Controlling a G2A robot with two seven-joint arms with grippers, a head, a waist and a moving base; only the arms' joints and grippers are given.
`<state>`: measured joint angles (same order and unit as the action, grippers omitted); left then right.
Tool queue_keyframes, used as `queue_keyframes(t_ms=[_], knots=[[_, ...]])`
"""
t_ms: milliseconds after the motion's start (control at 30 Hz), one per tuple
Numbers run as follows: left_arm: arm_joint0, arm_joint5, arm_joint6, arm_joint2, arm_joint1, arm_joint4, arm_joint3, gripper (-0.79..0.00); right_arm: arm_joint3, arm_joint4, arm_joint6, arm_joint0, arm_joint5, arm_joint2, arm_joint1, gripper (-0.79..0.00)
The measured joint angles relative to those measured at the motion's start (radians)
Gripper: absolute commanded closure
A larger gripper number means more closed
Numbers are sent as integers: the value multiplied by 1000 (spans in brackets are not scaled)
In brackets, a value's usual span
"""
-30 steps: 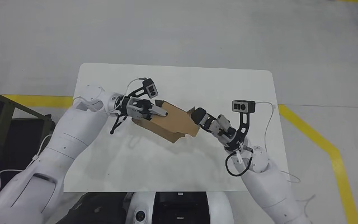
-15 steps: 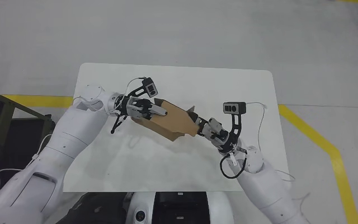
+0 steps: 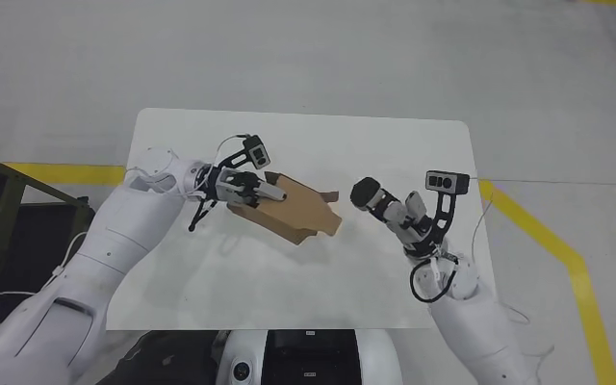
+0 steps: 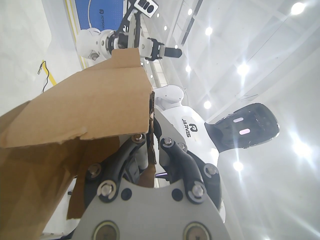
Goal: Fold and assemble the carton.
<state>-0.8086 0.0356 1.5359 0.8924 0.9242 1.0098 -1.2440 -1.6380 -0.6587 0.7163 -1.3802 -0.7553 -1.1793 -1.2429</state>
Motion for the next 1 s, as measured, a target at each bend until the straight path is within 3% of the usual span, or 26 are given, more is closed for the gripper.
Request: queue_keyframes(t_ms=[267,633,1000], knots=[[-4,2,0,-18,-7,-7,-25,0,92,-22,25,89,77,62,-16,-785],[23,8,0,-18,3,21,32,0,39,-107,147,29,80,66,-12,-785],[34,26,0,-27,15,9,50,0,73,-153,195,64,140,145,-29,-785]])
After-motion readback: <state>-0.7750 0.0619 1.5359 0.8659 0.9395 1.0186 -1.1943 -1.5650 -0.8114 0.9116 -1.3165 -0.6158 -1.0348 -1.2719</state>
